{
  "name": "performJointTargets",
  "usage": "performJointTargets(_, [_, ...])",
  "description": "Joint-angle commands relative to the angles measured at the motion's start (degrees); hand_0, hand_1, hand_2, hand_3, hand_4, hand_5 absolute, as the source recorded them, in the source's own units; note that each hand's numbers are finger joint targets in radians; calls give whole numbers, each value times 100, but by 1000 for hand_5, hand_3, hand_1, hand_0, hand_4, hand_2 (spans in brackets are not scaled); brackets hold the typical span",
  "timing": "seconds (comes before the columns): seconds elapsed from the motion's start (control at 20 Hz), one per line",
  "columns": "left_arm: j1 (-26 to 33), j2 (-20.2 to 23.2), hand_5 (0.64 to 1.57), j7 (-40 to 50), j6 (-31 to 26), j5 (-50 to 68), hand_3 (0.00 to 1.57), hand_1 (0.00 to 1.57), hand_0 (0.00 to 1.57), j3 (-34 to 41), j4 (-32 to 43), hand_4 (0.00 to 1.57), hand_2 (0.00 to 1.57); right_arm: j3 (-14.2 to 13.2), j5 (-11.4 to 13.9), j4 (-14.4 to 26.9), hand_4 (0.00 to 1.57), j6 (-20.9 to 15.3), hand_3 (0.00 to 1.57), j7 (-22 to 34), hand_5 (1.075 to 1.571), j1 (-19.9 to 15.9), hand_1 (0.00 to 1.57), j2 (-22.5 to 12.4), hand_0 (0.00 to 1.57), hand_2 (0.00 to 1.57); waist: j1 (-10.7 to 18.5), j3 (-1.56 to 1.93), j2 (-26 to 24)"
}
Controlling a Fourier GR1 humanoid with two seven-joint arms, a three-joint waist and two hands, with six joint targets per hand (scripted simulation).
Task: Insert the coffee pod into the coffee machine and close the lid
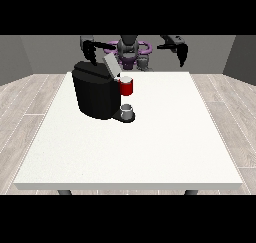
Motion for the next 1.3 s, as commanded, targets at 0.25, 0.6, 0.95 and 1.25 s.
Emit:
performJointTargets(0.25, [238,211,1571,155,84,189,0,0,0,-68,-458,0,0,317,420,441,0,-179,0,16,1571,-518,0,270,0,0,-134,0,178])
performJointTargets(0.6, [-19,357,1571,344,329,327,0,0,0,29,-480,0,0,246,443,716,0,-177,0,-130,1571,-792,0,371,0,0,-248,0,350])
performJointTargets(0.95, [230,512,1571,439,102,471,0,0,0,-17,-744,0,0,200,485,1008,0,-10,0,-336,1571,-966,0,286,0,0,-27,0,336])
performJointTargets(1.25, [271,441,1571,84,212,459,0,0,0,-34,-600,0,0,141,583,1216,0,142,0,-701,1571,-1103,0,97,0,0,-45,0,601])
